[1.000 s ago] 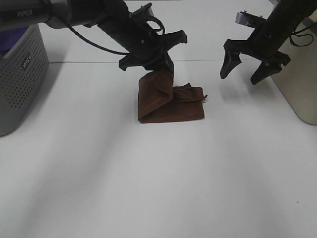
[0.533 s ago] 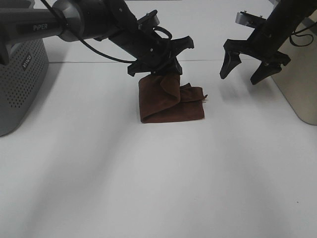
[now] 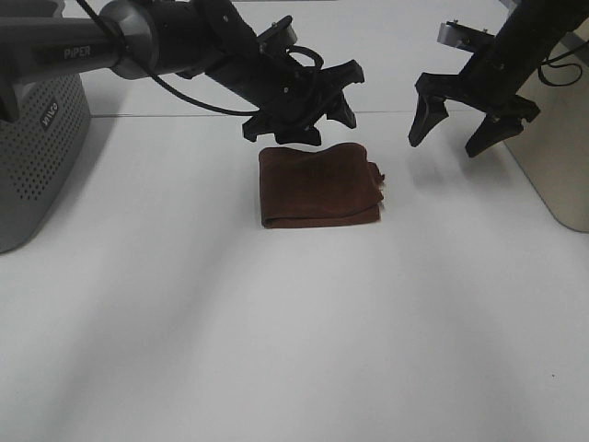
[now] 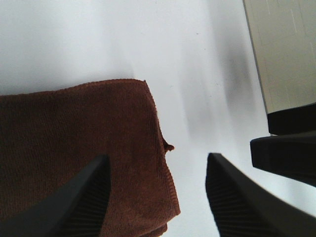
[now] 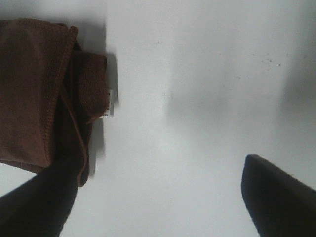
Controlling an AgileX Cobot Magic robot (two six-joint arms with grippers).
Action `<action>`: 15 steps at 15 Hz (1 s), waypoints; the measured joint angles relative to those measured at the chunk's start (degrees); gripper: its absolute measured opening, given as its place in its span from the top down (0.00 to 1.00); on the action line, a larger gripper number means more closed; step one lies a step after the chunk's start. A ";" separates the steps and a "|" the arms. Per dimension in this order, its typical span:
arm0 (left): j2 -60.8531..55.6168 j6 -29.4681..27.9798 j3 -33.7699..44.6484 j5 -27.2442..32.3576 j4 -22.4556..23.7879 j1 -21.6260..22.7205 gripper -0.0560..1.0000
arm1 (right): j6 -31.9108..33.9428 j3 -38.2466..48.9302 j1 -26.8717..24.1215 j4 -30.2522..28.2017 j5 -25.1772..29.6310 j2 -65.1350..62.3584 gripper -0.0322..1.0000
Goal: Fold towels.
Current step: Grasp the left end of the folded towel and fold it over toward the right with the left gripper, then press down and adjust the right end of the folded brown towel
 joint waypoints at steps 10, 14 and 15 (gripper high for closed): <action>-9.05 2.86 -0.23 11.29 2.12 13.35 0.37 | -13.75 -0.11 1.95 34.32 5.61 0.34 0.14; -9.05 2.86 -0.23 14.15 3.27 14.27 0.37 | -16.67 -0.29 4.70 39.65 5.96 5.84 0.14; -9.05 2.86 -0.23 14.21 3.32 14.21 0.37 | -16.79 -0.29 4.58 39.48 5.90 7.33 0.14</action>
